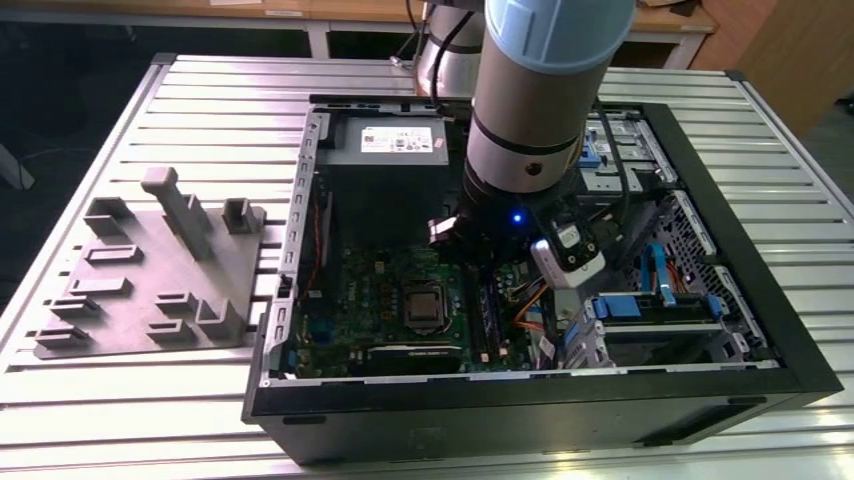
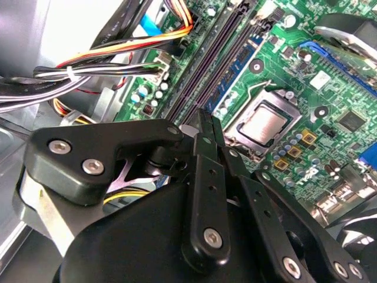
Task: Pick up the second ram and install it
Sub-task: 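Insert the second ram into the second slot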
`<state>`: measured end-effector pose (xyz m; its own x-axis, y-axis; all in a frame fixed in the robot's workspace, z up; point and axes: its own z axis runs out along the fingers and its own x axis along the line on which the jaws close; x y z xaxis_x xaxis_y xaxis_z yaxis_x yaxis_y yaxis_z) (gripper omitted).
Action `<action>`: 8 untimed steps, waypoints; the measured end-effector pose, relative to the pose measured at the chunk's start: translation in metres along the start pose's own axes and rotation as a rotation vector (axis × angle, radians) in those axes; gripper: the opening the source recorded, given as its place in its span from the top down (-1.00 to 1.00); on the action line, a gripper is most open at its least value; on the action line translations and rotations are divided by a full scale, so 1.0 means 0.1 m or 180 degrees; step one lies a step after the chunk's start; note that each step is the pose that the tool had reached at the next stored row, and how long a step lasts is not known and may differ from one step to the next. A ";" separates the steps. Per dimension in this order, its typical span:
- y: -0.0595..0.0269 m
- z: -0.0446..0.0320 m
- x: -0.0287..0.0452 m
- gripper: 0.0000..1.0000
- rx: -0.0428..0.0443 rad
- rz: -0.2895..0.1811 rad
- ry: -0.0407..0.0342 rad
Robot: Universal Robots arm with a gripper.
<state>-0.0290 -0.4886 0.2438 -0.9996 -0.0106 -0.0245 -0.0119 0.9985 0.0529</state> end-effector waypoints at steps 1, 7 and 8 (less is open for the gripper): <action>0.000 0.000 0.000 0.77 0.0000 0.0000 0.0000; -0.006 0.006 0.008 0.77 0.0000 0.0000 0.0000; -0.005 0.007 0.020 0.77 0.0000 0.0000 0.0000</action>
<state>-0.0310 -0.4891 0.2430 -0.9996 -0.0107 -0.0246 -0.0120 0.9985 0.0529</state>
